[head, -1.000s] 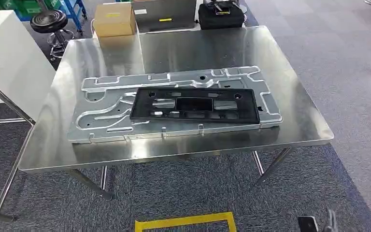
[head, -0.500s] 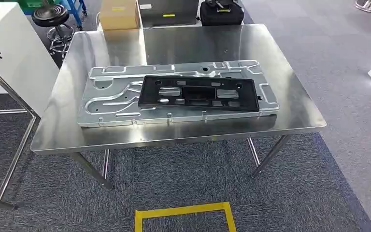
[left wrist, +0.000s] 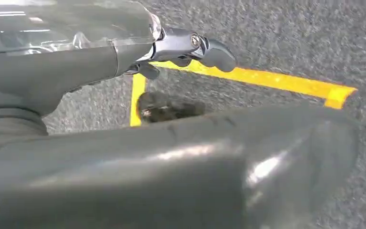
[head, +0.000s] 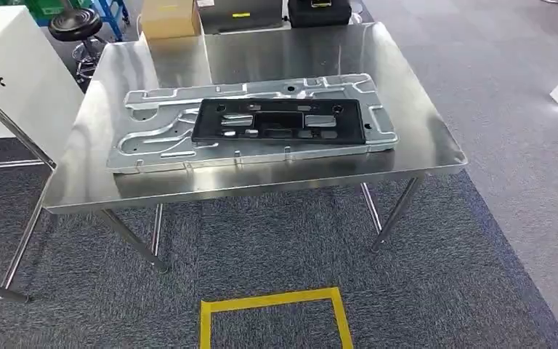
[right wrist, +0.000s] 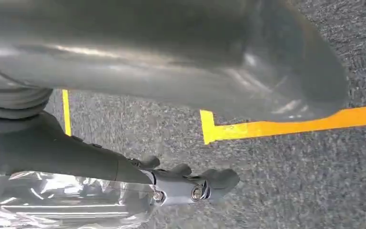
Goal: Take the parts from the cabinet and place them on the table.
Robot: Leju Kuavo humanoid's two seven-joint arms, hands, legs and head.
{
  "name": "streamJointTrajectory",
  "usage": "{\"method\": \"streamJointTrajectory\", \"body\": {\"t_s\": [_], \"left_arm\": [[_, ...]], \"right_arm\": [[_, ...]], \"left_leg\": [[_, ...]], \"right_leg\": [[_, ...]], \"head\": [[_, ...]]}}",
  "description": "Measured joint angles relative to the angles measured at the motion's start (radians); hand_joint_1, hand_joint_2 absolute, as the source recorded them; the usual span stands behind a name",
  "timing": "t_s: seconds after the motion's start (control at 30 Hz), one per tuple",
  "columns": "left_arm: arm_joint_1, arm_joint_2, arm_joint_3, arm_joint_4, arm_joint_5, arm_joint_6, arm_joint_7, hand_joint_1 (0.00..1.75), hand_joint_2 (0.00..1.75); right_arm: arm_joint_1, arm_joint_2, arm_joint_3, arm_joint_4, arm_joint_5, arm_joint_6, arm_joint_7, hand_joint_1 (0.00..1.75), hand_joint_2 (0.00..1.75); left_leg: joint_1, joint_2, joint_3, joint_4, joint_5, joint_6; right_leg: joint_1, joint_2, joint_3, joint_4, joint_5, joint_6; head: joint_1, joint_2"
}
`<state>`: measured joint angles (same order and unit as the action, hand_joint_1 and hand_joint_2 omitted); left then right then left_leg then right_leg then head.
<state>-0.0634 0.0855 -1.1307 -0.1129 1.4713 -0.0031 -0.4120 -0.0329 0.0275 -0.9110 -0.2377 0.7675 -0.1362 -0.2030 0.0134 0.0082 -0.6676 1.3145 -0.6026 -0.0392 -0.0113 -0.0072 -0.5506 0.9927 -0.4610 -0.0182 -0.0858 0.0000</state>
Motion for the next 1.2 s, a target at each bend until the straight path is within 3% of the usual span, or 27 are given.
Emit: {"method": "streamJointTrajectory", "body": {"t_s": [0.03, 0.1, 0.13, 0.17, 0.3, 0.37, 0.4, 0.43, 0.47, 0.5, 0.53, 0.6, 0.63, 0.67, 0.7, 0.77, 0.8, 0.83, 0.87, 0.93, 0.97, 1.0, 1.03, 1.1, 1.13, 1.17, 1.2], "left_arm": [[0.0, 0.0, -0.001, 0.0, 0.0, 0.0, 0.0, 0.0, 0.0], [-0.003, 0.0, -0.006, 0.0, 0.0, -0.001, -0.002, 0.0, 0.0], [-0.01, 0.0, -0.008, 0.0, 0.0, -0.001, -0.002, 0.0, 0.0], [-0.017, 0.0, -0.009, 0.0, 0.0, -0.002, -0.003, 0.0, 0.0], [-0.012, 0.001, -0.014, 0.0, 0.0, -0.003, -0.004, 0.0, 0.0], [-0.013, 0.001, -0.016, 0.0, 0.0, -0.003, -0.004, 0.0, 0.0], [-0.014, 0.001, -0.016, 0.0, 0.0, -0.003, -0.004, 0.0, 0.0], [-0.014, 0.001, -0.016, 0.0, 0.0, -0.003, -0.004, 0.0, 0.0], [-0.013, 0.001, -0.017, 0.0, 0.0, -0.003, -0.004, 0.0, 0.0], [-0.012, 0.002, -0.017, 0.0, 0.0, -0.003, -0.004, 0.0, 0.0], [-0.011, 0.002, -0.017, 0.0, 0.0, -0.003, -0.004, 0.0, 0.0], [-0.011, 0.002, -0.019, 0.0, 0.0, -0.003, -0.004, 0.0, 0.0], [-0.012, 0.0, -0.021, 0.0, 0.0, -0.006, -0.004, 0.0, 0.0], [-0.013, -0.005, -0.023, 0.0, 0.0, -0.008, -0.004, 0.0, 0.0], [-0.013, -0.004, -0.024, 0.0, 0.0, -0.008, -0.005, 0.0, 0.0], [-0.014, -0.004, -0.027, 0.0, 0.0, -0.008, -0.005, 0.0, 0.0], [-0.011, -0.002, -0.03, 0.0, 0.0, -0.009, -0.005, 0.0, 0.0], [-0.011, 0.0, -0.033, 0.0, 0.0, -0.009, -0.005, 0.0, 0.0], [-0.011, -0.001, -0.035, 0.0, 0.0, -0.009, -0.005, 0.0, 0.0], [-0.014, -0.002, -0.037, 0.0, 0.0, -0.01, -0.005, 0.0, 0.0], [-0.014, -0.002, -0.038, 0.0, 0.0, -0.01, -0.005, 0.0, 0.0], [-0.014, -0.002, -0.039, 0.0, 0.0, -0.01, -0.005, 0.0, 0.0], [-0.013, -0.002, -0.04, 0.0, 0.0, -0.01, -0.005, 0.0, 0.0], [-0.014, -0.001, -0.04, 0.0, 0.0, -0.01, -0.005, 0.0, 0.0], [-0.016, 0.0, -0.04, 0.0, 0.0, -0.011, -0.005, 0.0, 0.0], [-0.019, 0.0, -0.04, 0.0, 0.0, -0.011, -0.005, 0.0, 0.0], [-0.021, 0.001, -0.04, 0.0, 0.0, -0.011, -0.006, 0.0, 0.0]], "right_arm": [[0.001, 0.0, -0.003, 0.001, 0.0, 0.003, -0.001, 0.0, 0.0], [0.001, 0.002, -0.005, 0.002, 0.009, 0.018, 0.0, 0.0, 0.0], [0.002, 0.001, -0.005, 0.004, 0.019, 0.027, 0.003, 0.0, 0.0], [0.004, 0.002, -0.005, 0.005, 0.026, 0.032, 0.003, 0.0, 0.0], [0.002, 0.001, -0.005, 0.008, 0.033, 0.049, 0.003, 0.0, 0.0], [0.003, 0.001, -0.005, 0.009, 0.034, 0.05, 0.002, 0.0, 0.0], [0.003, 0.002, -0.005, 0.011, 0.034, 0.05, 0.0, 0.0, 0.0], [0.003, 0.002, -0.005, 0.012, 0.033, 0.05, -0.004, 0.0, 0.0], [0.004, 0.002, -0.006, 0.012, 0.027, 0.051, -0.008, 0.0, 0.0], [0.003, 0.002, -0.009, 0.012, 0.021, 0.053, -0.009, 0.0, 0.0], [0.002, 0.001, -0.011, 0.012, 0.016, 0.057, -0.009, 0.0, 0.0], [0.0, 0.001, -0.013, 0.013, 0.015, 0.065, -0.008, 0.0, 0.0], [-0.002, 0.0, -0.015, 0.012, 0.015, 0.066, -0.008, 0.0, 0.0], [-0.004, -0.003, -0.017, 0.013, 0.016, 0.066, -0.008, 0.0, 0.0], [-0.005, -0.003, -0.018, 0.013, 0.017, 0.066, -0.008, 0.0, 0.0], [-0.004, -0.003, -0.024, 0.013, 0.018, 0.066, -0.008, 0.0, 0.0], [-0.002, -0.003, -0.026, 0.013, 0.019, 0.066, -0.008, 0.0, 0.0], [-0.006, -0.003, -0.027, 0.014, 0.02, 0.066, -0.008, 0.0, 0.0], [-0.006, -0.003, -0.028, 0.014, 0.021, 0.066, -0.007, 0.0, 0.0], [-0.004, -0.003, -0.031, 0.014, 0.021, 0.066, -0.007, 0.0, 0.0], [-0.003, -0.003, -0.032, 0.014, 0.021, 0.066, -0.007, 0.0, 0.0], [-0.003, -0.003, -0.033, 0.014, 0.021, 0.066, -0.006, 0.0, 0.0], [-0.003, -0.002, -0.033, 0.014, 0.021, 0.066, -0.006, 0.0, 0.0], [-0.004, -0.002, -0.034, 0.014, 0.022, 0.066, -0.006, 0.0, 0.0], [-0.005, -0.002, -0.034, 0.014, 0.022, 0.067, -0.006, 0.0, 0.0], [-0.006, -0.002, -0.034, 0.014, 0.022, 0.067, -0.006, 0.0, 0.0], [-0.005, -0.001, -0.034, 0.015, 0.022, 0.067, -0.006, 0.0, 0.0]], "left_leg": [[0.0, 0.0, 0.031, -0.031, 0.035, 0.001], [0.0, 0.008, 0.142, -0.187, 0.097, 0.004], [-0.001, 0.034, 0.205, -0.281, 0.081, 0.008], [-0.012, 0.037, 0.232, -0.332, 0.067, 0.016], [-0.007, 0.014, 0.201, -0.335, 0.093, 0.055], [-0.007, 0.005, 0.179, -0.334, 0.112, 0.068], [-0.009, -0.001, 0.162, -0.333, 0.125, 0.073], [-0.012, -0.009, 0.147, -0.333, 0.136, 0.074], [-0.014, -0.011, 0.133, -0.329, 0.146, 0.075], [-0.016, -0.014, 0.12, -0.326, 0.155, 0.075], [-0.018, -0.019, 0.104, -0.322, 0.164, 0.074], [-0.02, -0.026, 0.08, -0.315, 0.177, 0.07], [-0.019, -0.027, 0.073, -0.311, 0.185, 0.067], [-0.024, -0.027, 0.067, -0.308, 0.191, 0.06], [-0.02, -0.027, 0.066, -0.31, 0.197, 0.055], [-0.013, -0.027, 0.064, -0.312, 0.213, 0.043], [-0.02, -0.03, 0.06, -0.315, 0.221, 0.035], [-0.014, -0.027, 0.051, -0.297, 0.193, 0.033], [-0.012, -0.024, 0.035, -0.256, 0.135, 0.029], [-0.004, -0.022, 0.0, -0.116, 0.019, 0.019], [-0.002, -0.021, -0.011, -0.045, -0.01, 0.013], [0.0, -0.019, -0.01, -0.009, -0.003, 0.008], [0.002, -0.017, 0.008, -0.011, 0.031, 0.005], [0.006, -0.014, 0.106, -0.131, 0.105, 0.003], [0.007, -0.013, 0.169, -0.218, 0.107, 0.006], [0.002, -0.012, 0.226, -0.305, 0.07, 0.009], [-0.002, -0.014, 0.235, -0.334, 0.057, 0.019]], "right_leg": [[0.0, 0.0, -0.014, 0.005, 0.006, 0.002], [-0.001, -0.012, -0.036, 0.016, 0.015, 0.006], [0.002, -0.016, -0.042, 0.024, 0.02, 0.012], [0.005, -0.023, -0.047, 0.03, 0.023, 0.017], [0.004, -0.047, -0.049, 0.029, 0.042, 0.046], [-0.001, -0.013, -0.07, 0.084, -0.046, 0.053], [-0.002, -0.005, -0.092, 0.161, -0.116, 0.054], [-0.002, -0.003, -0.11, 0.235, -0.164, 0.054], [-0.001, -0.002, -0.121, 0.294, -0.183, 0.054], [-0.001, -0.002, -0.116, 0.315, -0.172, 0.054], [-0.001, -0.002, -0.088, 0.294, -0.137, 0.051], [0.001, 0.001, 0.012, 0.154, -0.069, 0.039], [0.009, 0.01, 0.082, 0.05, -0.066, 0.026], [0.013, 0.016, 0.117, -0.014, -0.089, 0.016], [0.013, 0.016, 0.115, -0.022, -0.088, 0.019], [0.02, 0.014, 0.107, -0.021, -0.079, 0.013], [0.013, 0.012, 0.102, -0.032, -0.064, 0.006], [0.008, 0.002, 0.094, -0.038, -0.049, 0.004], [0.007, 0.002, 0.081, -0.039, -0.039, -0.005], [0.008, -0.004, 0.055, -0.035, -0.021, -0.006], [0.008, -0.008, 0.038, -0.031, -0.011, -0.004], [0.007, -0.01, 0.024, -0.026, -0.003, -0.002], [0.006, -0.011, 0.006, -0.019, 0.005, 0.001], [0.003, -0.014, -0.028, -0.001, 0.018, 0.01], [0.002, -0.015, -0.041, 0.008, 0.023, 0.015], [0.007, -0.015, -0.051, 0.018, 0.026, 0.02], [0.007, -0.017, -0.055, 0.022, 0.031, 0.027]], "head": [[0.0, 0.0], [0.0, 0.0], [0.0, 0.0], [0.0, 0.0], [0.0, 0.0], [0.0, 0.0], [0.0, 0.0], [0.0, 0.0], [0.0, 0.0], [0.0, 0.0], [0.0, 0.0], [0.0, 0.0], [0.0, 0.0], [0.0, 0.0], [0.0, 0.0], [0.0, 0.0], [0.0, 0.0], [0.0, 0.0], [0.0, 0.0], [0.0, 0.0], [0.0, 0.0], [0.0, 0.0], [0.0, 0.0], [0.0, 0.0], [0.0, 0.0], [0.0, 0.0], [0.0, 0.0]]}}
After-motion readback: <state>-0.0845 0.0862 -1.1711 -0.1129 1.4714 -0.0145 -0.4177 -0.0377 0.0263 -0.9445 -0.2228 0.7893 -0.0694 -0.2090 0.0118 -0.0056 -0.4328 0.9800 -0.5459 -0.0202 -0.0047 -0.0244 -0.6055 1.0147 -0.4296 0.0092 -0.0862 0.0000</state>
